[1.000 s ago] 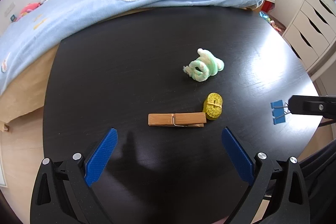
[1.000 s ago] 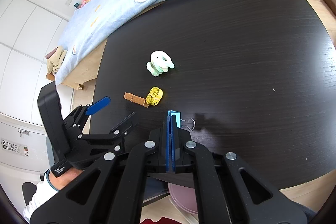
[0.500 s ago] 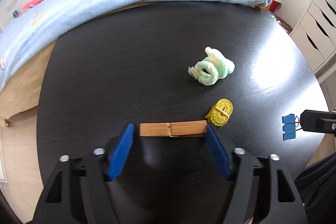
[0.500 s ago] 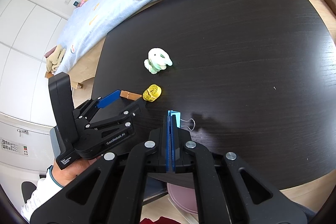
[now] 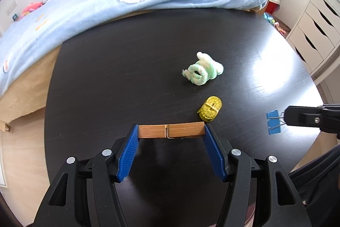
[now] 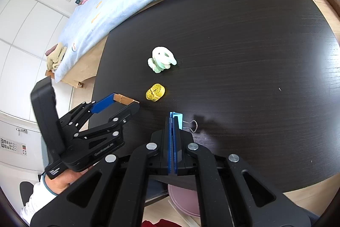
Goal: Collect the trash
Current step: 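Carry the blue clip over the pink bin and open the right gripper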
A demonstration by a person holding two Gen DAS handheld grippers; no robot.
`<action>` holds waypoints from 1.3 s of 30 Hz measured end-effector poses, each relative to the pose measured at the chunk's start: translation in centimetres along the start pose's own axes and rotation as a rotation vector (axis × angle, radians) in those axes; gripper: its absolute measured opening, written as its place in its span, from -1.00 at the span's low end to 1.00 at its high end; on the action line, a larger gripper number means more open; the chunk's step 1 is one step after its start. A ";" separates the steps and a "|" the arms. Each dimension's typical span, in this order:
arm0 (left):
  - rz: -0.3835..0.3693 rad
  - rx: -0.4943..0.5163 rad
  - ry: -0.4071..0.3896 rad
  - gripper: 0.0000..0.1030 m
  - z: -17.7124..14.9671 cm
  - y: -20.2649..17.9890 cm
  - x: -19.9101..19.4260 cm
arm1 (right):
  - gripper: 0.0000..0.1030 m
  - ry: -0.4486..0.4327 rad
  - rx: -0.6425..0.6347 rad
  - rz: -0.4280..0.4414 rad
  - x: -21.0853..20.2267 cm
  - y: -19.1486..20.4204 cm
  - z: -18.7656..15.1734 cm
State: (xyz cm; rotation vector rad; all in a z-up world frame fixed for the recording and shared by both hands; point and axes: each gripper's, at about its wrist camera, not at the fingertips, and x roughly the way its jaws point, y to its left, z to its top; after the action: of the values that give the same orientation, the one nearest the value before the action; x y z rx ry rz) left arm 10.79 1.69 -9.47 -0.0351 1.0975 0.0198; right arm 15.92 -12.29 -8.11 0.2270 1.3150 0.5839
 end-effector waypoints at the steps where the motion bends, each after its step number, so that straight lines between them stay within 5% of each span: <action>1: -0.003 0.001 -0.009 0.15 0.0 -0.1 -0.4 | -0.98 0.000 -0.005 -0.003 0.0 0.1 -0.1; 20: -0.062 0.097 -0.187 0.15 -3.7 -3.7 -11.5 | -0.98 -0.075 -0.281 -0.153 -5.9 3.9 -5.5; 39: -0.109 0.129 -0.210 0.15 -10.6 -5.9 -15.8 | -0.98 -0.094 -0.444 -0.150 -10.9 6.8 -14.9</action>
State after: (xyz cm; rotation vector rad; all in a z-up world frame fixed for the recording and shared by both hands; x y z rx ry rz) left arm -5.63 -4.56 -0.13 0.0225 0.8835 -0.1427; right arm -1.57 -14.76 0.44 -0.2050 1.0704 0.7115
